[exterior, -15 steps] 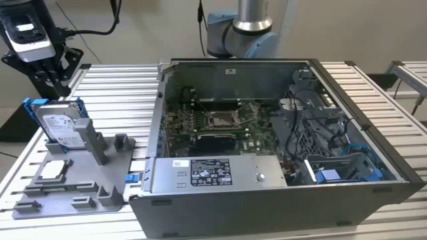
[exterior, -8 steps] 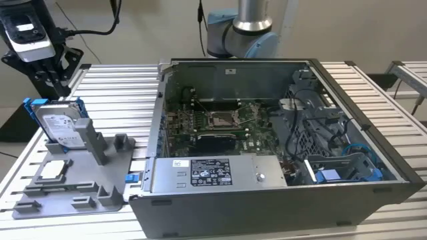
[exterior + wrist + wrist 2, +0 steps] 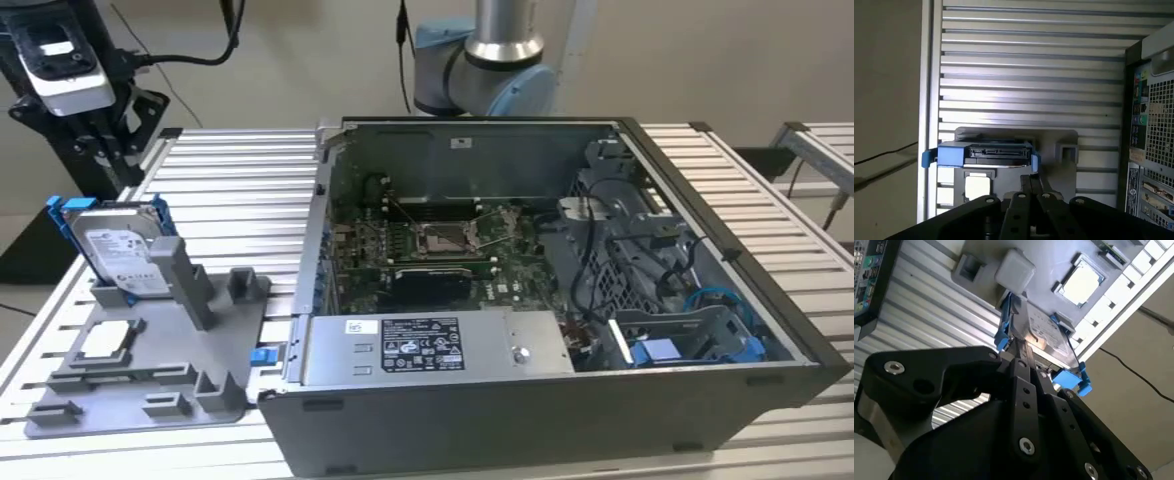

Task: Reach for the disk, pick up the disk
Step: 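Reach for the disk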

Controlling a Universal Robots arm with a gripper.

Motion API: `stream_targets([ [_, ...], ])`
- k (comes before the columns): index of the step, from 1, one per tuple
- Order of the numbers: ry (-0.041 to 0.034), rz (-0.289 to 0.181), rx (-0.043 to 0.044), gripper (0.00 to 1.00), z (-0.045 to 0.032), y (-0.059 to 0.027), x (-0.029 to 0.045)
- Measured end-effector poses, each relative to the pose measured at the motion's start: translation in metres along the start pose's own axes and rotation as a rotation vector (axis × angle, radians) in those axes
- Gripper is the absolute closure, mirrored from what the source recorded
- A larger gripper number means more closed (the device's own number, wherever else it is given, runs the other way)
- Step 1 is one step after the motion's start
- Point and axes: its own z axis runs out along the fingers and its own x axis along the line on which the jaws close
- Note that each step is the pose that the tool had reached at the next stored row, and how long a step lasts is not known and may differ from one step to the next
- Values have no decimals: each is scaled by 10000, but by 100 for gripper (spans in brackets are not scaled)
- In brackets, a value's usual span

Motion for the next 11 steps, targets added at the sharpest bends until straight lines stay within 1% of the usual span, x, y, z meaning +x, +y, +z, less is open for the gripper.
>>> stream_targets([
  [2, 0, -12, -1, 100, 5, 35, 53],
  [11, 4, -126, 0, 100, 26, 42, 391],
])
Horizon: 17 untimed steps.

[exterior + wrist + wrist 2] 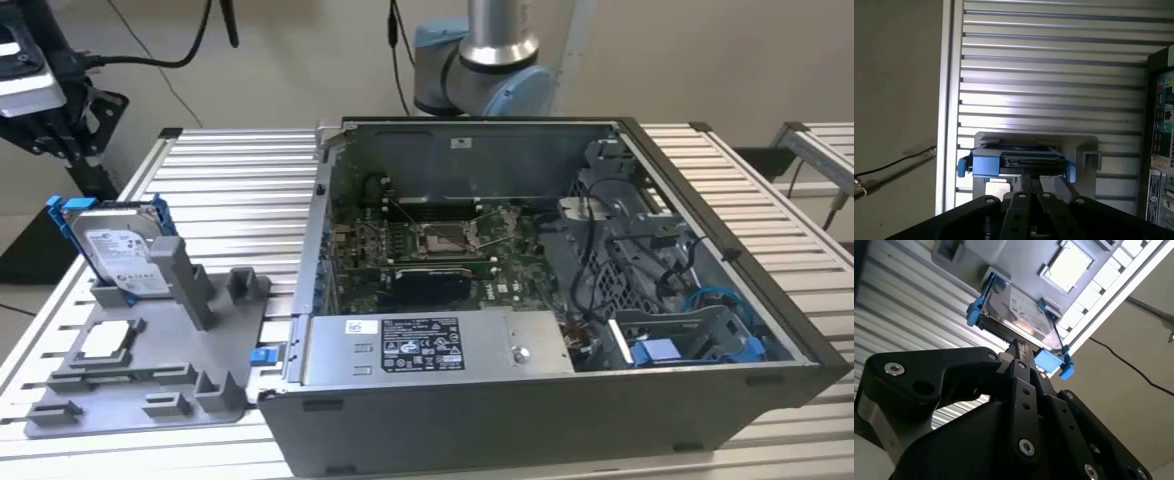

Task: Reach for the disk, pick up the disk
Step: 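Reach for the disk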

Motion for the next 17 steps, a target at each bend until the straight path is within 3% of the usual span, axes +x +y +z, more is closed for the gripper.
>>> stream_targets([
  [8, 5, -158, 0, 100, 35, 8, 264],
  [17, 11, -231, 1, 100, 70, -33, 286],
])
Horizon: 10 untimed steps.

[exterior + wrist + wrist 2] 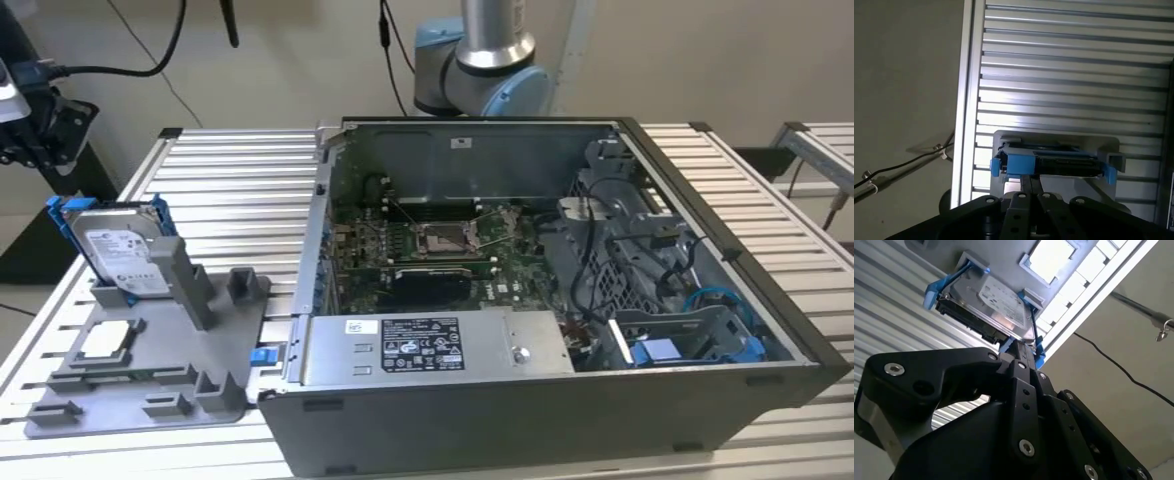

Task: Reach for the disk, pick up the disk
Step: 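Reach for the disk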

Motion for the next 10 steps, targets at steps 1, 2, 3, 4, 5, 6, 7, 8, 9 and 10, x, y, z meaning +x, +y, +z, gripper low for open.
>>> stream_targets([
  [1, -2, -1, -1, 100, 3, 0, 0],
  [2, -2, -1, -1, 100, 4, 0, 0],
  [3, -2, -1, -1, 100, 4, -1, 0],
  [4, -2, -1, -1, 100, 4, 0, 0],
  [5, -2, -1, -1, 100, 4, 0, 0],
  [6, -2, -1, -1, 100, 4, 0, 0],
  [7, -2, -1, -1, 100, 5, 0, 0],
  [8, -2, -1, -1, 100, 4, 0, 0],
  [9, -2, -1, -1, 100, 5, -1, 0],
  [10, -2, -1, -1, 100, 5, -1, 0],
])
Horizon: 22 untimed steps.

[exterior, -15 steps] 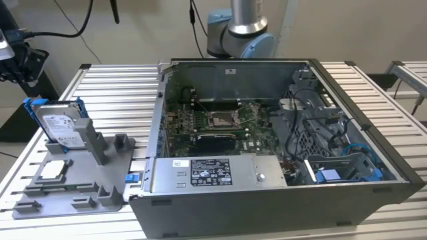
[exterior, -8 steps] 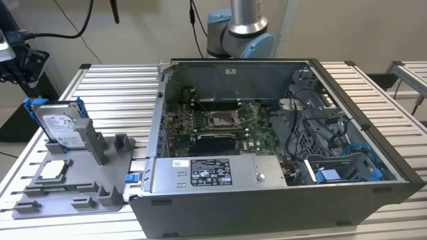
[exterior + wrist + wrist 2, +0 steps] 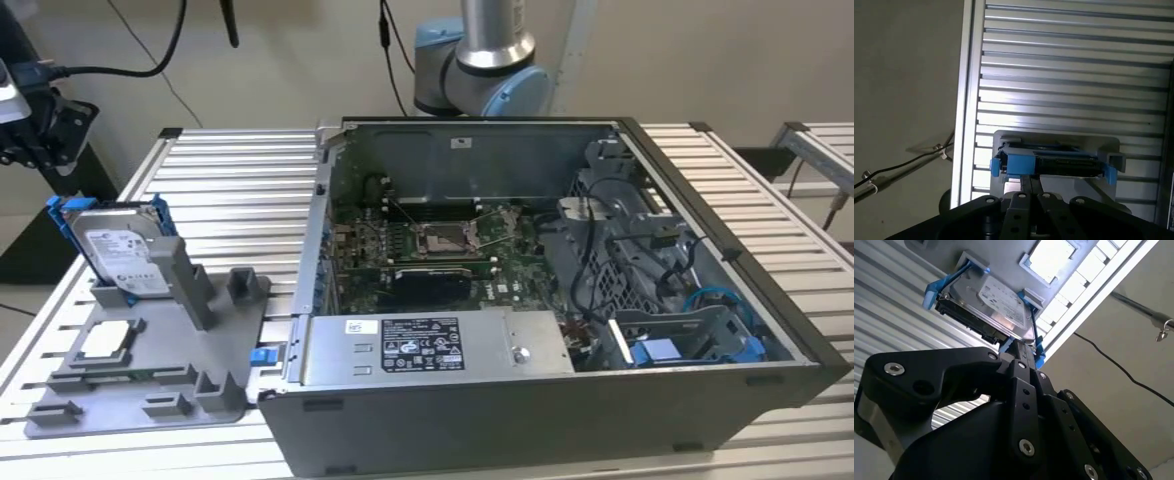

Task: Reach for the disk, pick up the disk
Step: 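Reach for the disk, then pick up the disk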

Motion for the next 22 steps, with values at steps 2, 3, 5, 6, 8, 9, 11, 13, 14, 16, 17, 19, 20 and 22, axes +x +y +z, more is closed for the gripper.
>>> stream_targets([
  [2, 0, -3, 0, 100, 0, 0, 0],
  [3, 0, -15, 0, 100, 0, 0, 0],
  [5, 2, -93, 0, 100, 1, 0, 0],
  [6, 5, -162, 0, 100, 1, 0, 0],
  [8, 13, -390, -1, 100, 1, 0, 0],
  [9, 18, -539, -1, 100, 2, 0, 0],
  [11, 33, -904, 0, 100, 0, 0, 0],
  [13, 45, -1266, 1, 100, 1, 0, 0],
  [14, 52, -1439, 1, 100, 0, 0, 0],
  [16, 61, -1706, 1, 100, 0, 1, 0],
  [17, 66, -1829, 1, 100, 0, 1, -1],
  [19, 72, -2036, 1, 100, 0, 4, -1],
  [20, 74, -2111, 1, 100, 1, 8, -1],
  [22, 78, -2254, 2, 100, 1, 14, -2],
])
